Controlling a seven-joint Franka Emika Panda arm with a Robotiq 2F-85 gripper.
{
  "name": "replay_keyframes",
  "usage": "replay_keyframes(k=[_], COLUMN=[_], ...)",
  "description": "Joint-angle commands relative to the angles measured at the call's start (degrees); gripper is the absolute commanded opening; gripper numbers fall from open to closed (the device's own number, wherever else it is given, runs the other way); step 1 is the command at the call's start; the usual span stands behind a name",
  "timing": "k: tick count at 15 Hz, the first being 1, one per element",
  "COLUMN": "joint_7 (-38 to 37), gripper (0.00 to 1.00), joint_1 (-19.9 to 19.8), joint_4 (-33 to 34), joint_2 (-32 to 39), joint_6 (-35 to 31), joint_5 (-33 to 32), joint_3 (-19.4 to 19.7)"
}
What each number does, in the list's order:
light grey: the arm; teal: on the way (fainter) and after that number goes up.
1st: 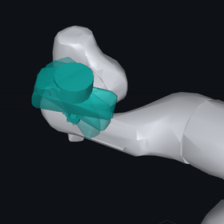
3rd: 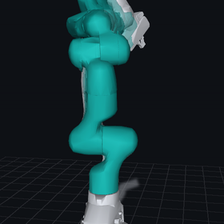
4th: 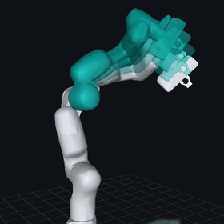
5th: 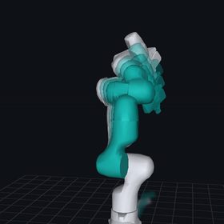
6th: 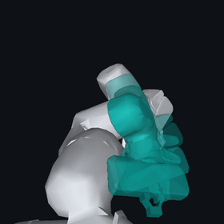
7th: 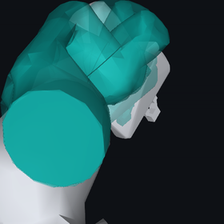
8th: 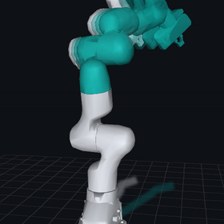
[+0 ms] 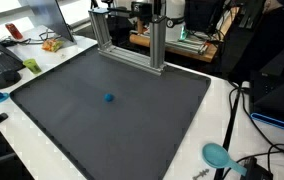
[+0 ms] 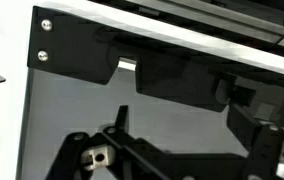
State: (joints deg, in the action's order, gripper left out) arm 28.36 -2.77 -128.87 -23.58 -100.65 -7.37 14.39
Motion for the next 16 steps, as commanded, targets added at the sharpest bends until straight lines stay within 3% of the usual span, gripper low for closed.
replay_keyframes(k=[1, 7, 12, 16], joint_7=[0.22, -0.59, -11.37, -20.63], gripper=[1.00, 1.00, 1.00, 1.00], joint_1=[-0.67, -0.24, 0.29, 0.59], joint_4=[0.11, -0.28, -2.43, -5.76], joint_2=[0.10, -0.63, -4.66, -9.66], joint_6=[0.10, -0.15, -0.27, -1.62], joint_5=[0.25, 0.35, 5.72, 5.01], joint_3=[-0.58, -1.42, -5.73, -10.45])
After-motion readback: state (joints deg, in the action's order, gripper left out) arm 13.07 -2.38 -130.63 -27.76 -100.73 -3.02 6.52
